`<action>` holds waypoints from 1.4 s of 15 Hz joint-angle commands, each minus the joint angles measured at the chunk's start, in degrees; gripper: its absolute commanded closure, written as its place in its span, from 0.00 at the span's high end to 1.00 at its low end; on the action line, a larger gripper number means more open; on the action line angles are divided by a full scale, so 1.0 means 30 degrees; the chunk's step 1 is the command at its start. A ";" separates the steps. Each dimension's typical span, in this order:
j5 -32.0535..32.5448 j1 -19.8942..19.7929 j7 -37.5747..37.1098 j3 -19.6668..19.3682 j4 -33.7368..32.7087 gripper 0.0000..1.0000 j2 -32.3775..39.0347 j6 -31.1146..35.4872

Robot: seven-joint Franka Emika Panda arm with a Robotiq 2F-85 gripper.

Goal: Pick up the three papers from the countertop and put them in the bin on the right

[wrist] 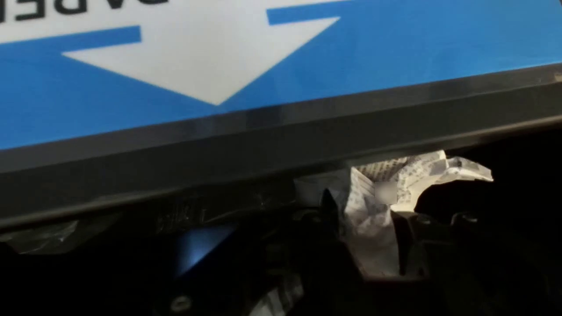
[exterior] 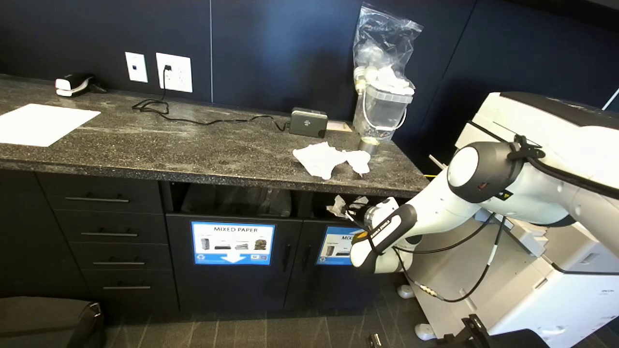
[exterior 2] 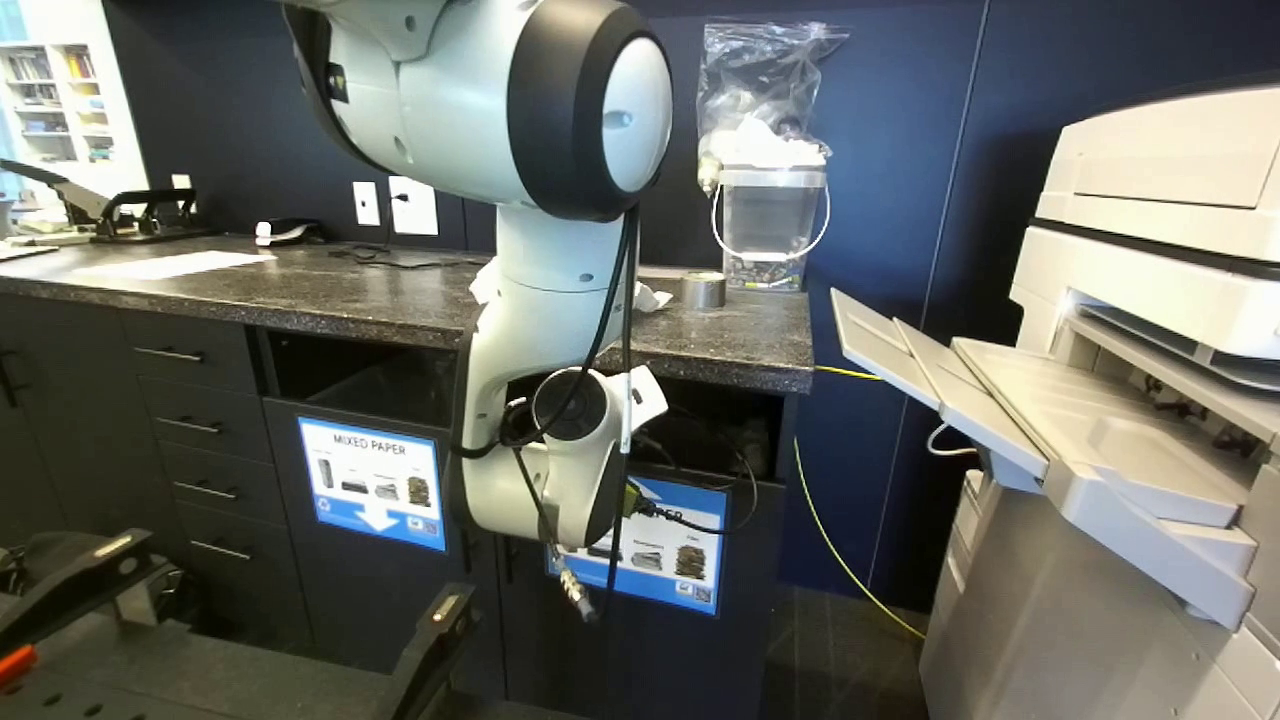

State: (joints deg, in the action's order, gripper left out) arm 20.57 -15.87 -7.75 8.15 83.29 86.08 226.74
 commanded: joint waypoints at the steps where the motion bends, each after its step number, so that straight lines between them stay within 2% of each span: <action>1: -0.1560 0.1100 -0.0332 -0.0364 -0.0902 0.10 -0.0025 0.0243; 6: -0.3256 0.2045 -0.0085 -0.0691 -0.1232 0.10 -0.0272 0.0210; 7: -0.3424 0.2176 -0.0069 -0.0788 -0.1275 0.20 -0.0275 0.0023; 8: -0.3569 0.2308 -0.0015 -0.0911 -0.1307 0.36 -0.0275 -0.0209; 16: -0.4114 0.2756 0.0450 -0.1662 -0.1531 0.95 -0.0275 -0.1450; 17: -0.4136 0.2775 0.0470 -0.1715 -0.1588 0.99 -0.0275 -0.1526; 21: -0.4126 0.2764 0.0564 -0.1843 -0.1600 1.00 -0.0275 -0.1674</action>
State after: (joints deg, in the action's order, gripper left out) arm 9.77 -8.56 -7.09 3.55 79.59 85.26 221.99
